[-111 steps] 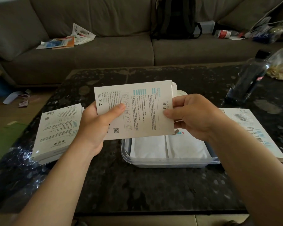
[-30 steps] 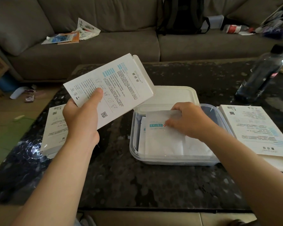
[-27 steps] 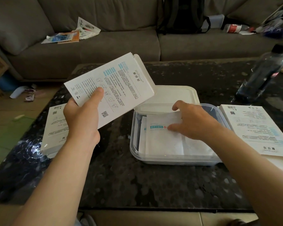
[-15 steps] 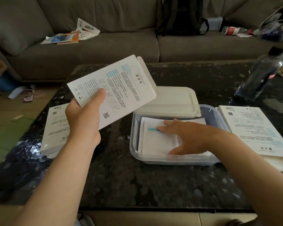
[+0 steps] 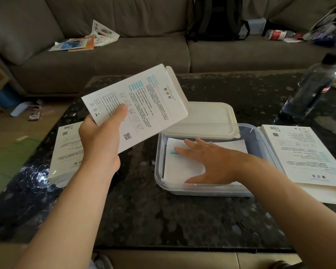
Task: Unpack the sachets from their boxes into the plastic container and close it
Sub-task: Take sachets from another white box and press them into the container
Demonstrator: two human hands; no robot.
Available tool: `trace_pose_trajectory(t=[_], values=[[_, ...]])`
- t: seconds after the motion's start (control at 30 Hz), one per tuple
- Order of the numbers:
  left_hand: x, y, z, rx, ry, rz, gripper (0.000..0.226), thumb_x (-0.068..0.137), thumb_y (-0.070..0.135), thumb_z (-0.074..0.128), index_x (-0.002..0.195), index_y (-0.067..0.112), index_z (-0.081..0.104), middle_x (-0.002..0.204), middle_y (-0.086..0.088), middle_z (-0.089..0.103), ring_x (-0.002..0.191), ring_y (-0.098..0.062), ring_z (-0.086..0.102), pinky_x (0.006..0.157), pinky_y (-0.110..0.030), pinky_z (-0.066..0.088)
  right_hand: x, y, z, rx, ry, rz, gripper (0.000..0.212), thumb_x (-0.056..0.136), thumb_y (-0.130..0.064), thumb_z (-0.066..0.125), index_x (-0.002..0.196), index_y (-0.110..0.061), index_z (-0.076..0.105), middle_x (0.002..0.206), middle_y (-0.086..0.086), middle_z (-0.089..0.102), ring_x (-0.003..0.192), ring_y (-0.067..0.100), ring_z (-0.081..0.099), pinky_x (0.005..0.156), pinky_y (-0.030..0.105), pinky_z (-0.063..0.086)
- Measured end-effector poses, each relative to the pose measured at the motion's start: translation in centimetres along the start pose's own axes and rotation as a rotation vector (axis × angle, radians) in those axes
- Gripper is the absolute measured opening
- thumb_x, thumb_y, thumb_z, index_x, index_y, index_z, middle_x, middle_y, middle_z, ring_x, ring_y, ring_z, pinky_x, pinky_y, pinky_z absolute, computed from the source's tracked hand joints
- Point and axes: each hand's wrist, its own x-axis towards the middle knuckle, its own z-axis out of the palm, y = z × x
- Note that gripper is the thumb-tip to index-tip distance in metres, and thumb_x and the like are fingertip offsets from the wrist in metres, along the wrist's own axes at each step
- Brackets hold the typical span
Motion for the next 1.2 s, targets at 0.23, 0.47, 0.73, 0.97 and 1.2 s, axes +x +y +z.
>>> trace_pose_trajectory(t=[0.23, 0.47, 0.73, 0.97, 1.2], values=[[-0.2, 0.0, -0.2, 0.010, -0.012, -0.008, 0.031, 0.089, 0.025, 0.084, 0.118, 0.026, 0.073, 0.104, 0.011, 0.081, 0.093, -0.009, 0.079, 0.084, -0.042, 0.065, 1.3, -0.1, 0.5, -0.037, -0.042, -0.042, 0.085, 0.090, -0.069, 0.046, 0.155, -0.049, -0.005, 0.166, -0.012, -0.016, 0.154, 0.021, -0.012, 0.123, 0.043, 0.003], [-0.4, 0.0, -0.2, -0.001, -0.043, -0.014, 0.029, 0.090, 0.022, 0.083, 0.117, 0.026, 0.073, 0.104, 0.010, 0.081, 0.094, -0.010, 0.079, 0.082, -0.040, 0.065, 1.6, 0.3, 0.8, -0.086, -0.047, -0.050, 0.084, 0.092, -0.068, 0.044, 0.155, -0.046, -0.007, 0.166, -0.009, -0.017, 0.154, 0.022, -0.013, 0.123, 0.042, 0.002], [-0.5, 0.2, -0.5, 0.005, -0.047, -0.017, 0.029, 0.090, 0.022, 0.083, 0.118, 0.025, 0.073, 0.105, 0.009, 0.081, 0.094, -0.011, 0.079, 0.084, -0.042, 0.065, 2.3, 1.0, 1.6, -0.137, -0.071, -0.059, 0.086, 0.091, -0.071, 0.038, 0.152, -0.048, -0.019, 0.164, -0.010, -0.027, 0.152, 0.022, -0.021, 0.123, 0.046, 0.000], [-0.5, 0.3, -0.6, 0.021, -0.054, -0.012, 0.030, 0.090, 0.023, 0.082, 0.118, 0.026, 0.073, 0.104, 0.011, 0.081, 0.094, -0.009, 0.079, 0.083, -0.041, 0.065, 2.2, 1.1, 1.7, -0.107, -0.049, -0.061, 0.087, 0.091, -0.070, 0.041, 0.153, -0.048, -0.016, 0.164, -0.011, -0.025, 0.152, 0.021, -0.019, 0.123, 0.044, 0.000], [-0.3, 0.2, -0.6, 0.040, -0.086, -0.010, 0.027, 0.091, 0.024, 0.081, 0.117, 0.028, 0.074, 0.105, 0.011, 0.081, 0.095, -0.010, 0.079, 0.084, -0.043, 0.064, 1.0, 0.7, 0.4, 0.102, 0.007, -0.003, 0.087, 0.088, -0.069, 0.052, 0.157, -0.046, 0.005, 0.168, -0.014, -0.003, 0.155, 0.018, 0.001, 0.123, 0.042, 0.011]])
